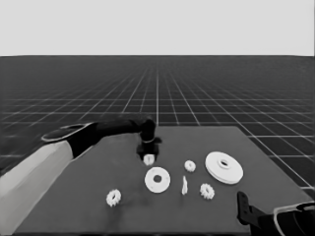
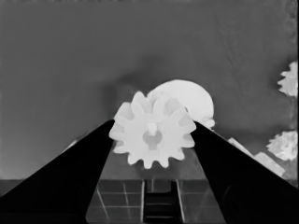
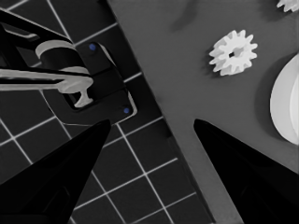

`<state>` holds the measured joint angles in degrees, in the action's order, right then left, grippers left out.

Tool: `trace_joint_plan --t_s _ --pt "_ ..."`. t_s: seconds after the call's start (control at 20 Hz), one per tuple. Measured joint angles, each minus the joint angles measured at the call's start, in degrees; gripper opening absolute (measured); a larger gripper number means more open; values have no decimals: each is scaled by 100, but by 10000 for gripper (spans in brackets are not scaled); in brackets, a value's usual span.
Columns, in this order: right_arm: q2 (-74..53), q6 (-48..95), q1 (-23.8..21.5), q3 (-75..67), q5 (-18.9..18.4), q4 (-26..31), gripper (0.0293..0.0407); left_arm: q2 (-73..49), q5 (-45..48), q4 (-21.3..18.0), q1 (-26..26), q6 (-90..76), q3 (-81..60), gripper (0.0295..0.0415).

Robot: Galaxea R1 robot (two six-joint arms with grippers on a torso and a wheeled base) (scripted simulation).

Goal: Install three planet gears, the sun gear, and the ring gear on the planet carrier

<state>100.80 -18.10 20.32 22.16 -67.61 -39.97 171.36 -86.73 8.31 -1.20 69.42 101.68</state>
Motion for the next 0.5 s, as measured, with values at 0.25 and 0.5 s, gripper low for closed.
trace_joint_plan --t_s 0.25,0.5 --pt "0 0 0 0 0 0 385 358 6 -5 1 -52 419 312" --pt "0 0 0 0 0 0 385 563 358 640 739 -375 1023 312"
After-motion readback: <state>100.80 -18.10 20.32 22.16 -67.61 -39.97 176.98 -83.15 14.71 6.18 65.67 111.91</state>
